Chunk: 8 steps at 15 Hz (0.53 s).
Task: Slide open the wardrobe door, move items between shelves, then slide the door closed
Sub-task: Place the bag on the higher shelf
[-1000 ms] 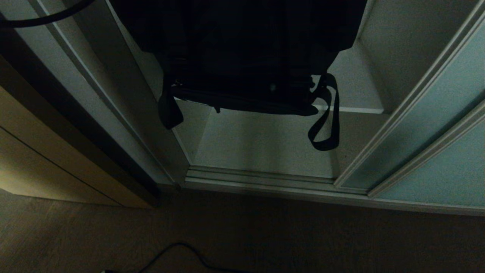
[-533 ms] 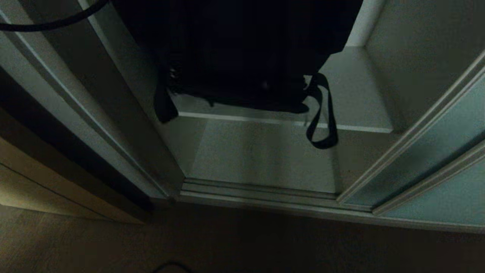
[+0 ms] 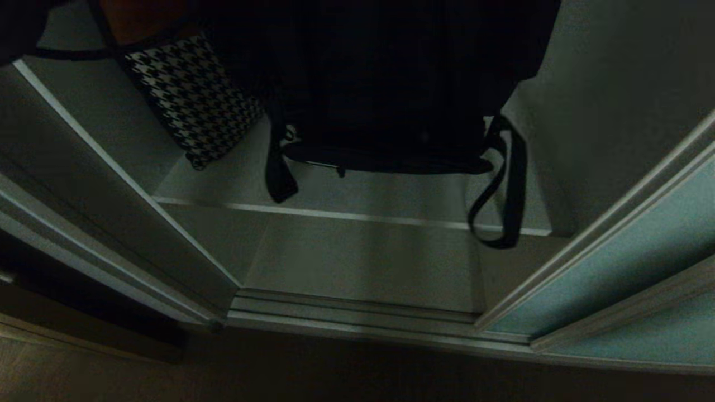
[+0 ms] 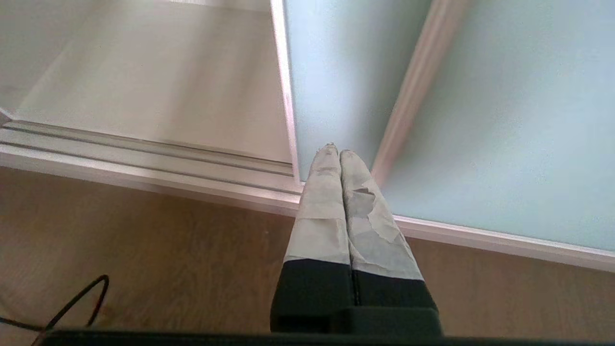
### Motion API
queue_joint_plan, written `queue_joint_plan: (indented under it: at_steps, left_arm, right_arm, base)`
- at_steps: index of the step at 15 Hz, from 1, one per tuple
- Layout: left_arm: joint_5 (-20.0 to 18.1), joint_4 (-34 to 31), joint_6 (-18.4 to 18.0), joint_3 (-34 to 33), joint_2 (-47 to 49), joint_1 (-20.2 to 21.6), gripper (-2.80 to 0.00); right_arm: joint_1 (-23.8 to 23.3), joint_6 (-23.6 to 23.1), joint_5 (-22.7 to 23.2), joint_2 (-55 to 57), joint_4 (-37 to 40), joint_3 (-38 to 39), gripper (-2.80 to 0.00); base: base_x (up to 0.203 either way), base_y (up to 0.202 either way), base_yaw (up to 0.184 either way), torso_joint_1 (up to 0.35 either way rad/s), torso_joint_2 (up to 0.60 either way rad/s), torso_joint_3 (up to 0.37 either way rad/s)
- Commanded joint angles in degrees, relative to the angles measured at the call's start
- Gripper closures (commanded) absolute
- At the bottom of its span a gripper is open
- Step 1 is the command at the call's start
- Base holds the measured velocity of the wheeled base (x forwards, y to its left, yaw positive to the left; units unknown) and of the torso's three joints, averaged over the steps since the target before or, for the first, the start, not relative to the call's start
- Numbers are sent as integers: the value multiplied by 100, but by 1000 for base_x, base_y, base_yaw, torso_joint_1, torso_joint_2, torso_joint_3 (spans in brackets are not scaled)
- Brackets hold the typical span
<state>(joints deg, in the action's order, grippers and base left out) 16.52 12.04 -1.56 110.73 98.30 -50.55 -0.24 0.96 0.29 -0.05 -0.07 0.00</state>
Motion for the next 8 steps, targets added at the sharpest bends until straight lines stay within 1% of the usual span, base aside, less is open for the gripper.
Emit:
queue_joint_plan:
  at_steps: [1, 3, 5, 6, 8]
  left_arm:
    - [275, 37, 3, 10, 154, 44, 0]
    - [561, 43, 13, 19, 303, 178, 0]
    - [566, 75, 4, 26, 312, 432, 0]
    - [543, 265, -10, 27, 329, 548, 0]
    - [424, 947, -15, 29, 503, 751, 0]
  right_arm:
    - [-2, 0, -2, -4, -1, 0, 0]
    - [-2, 0, 7, 5, -1, 0, 0]
    - [-2, 0, -2, 5, -1, 0, 0]
    - [-2, 0, -2, 5, -1, 0, 0]
    - [-2, 0, -2, -4, -1, 0, 0]
  base:
    - [0, 0, 0, 0, 0, 0]
    - [0, 0, 0, 0, 0, 0]
    - [0, 0, 0, 0, 0, 0]
    - [0, 0, 0, 0, 0, 0]
    - [0, 0, 0, 0, 0, 0]
